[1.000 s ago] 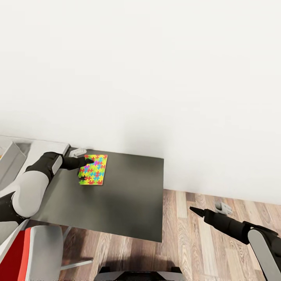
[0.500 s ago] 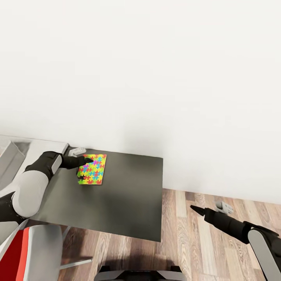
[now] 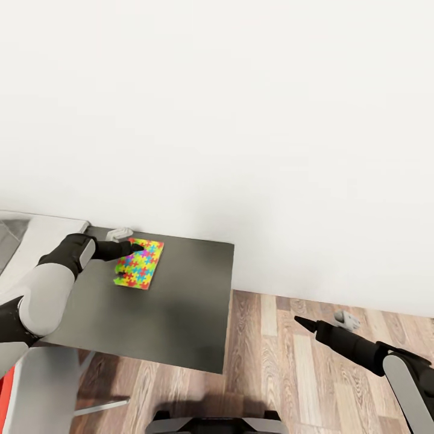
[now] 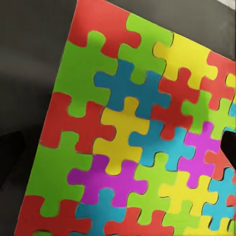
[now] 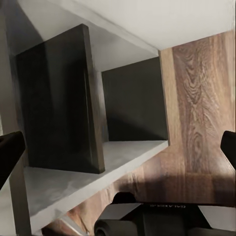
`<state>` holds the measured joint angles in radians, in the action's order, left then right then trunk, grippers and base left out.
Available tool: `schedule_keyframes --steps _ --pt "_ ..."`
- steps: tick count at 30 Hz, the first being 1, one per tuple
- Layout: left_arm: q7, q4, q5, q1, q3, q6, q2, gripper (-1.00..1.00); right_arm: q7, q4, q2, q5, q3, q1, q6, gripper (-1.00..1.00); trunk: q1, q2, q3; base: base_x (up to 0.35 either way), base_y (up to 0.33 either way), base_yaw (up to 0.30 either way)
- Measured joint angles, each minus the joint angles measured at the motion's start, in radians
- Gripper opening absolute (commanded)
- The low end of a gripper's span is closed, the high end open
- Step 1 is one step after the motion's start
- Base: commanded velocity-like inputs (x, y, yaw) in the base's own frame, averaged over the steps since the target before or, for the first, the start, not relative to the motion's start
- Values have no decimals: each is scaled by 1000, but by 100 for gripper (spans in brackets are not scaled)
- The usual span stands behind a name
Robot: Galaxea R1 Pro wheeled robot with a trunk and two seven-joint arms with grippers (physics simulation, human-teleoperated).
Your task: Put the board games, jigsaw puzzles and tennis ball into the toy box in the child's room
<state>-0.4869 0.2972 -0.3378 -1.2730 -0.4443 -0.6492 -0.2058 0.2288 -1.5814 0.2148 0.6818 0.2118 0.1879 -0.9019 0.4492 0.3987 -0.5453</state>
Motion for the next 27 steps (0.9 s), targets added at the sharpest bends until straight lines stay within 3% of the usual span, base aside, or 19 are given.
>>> schedule_keyframes --steps 13,22,27 --pt "-2 0 7 0 -1 -3 1 100 0 0 1 1 0 0 0 100 0 0 0 -46 -279 0" --pt "-4 0 22 0 -5 -13 0 100 0 2 2 0 0 0 0 100 0 0 0 -138 -47 0" --pt "-2 2 9 0 0 -11 1 100 0 2 1 1 0 0 0 100 0 0 0 -129 -154 0"
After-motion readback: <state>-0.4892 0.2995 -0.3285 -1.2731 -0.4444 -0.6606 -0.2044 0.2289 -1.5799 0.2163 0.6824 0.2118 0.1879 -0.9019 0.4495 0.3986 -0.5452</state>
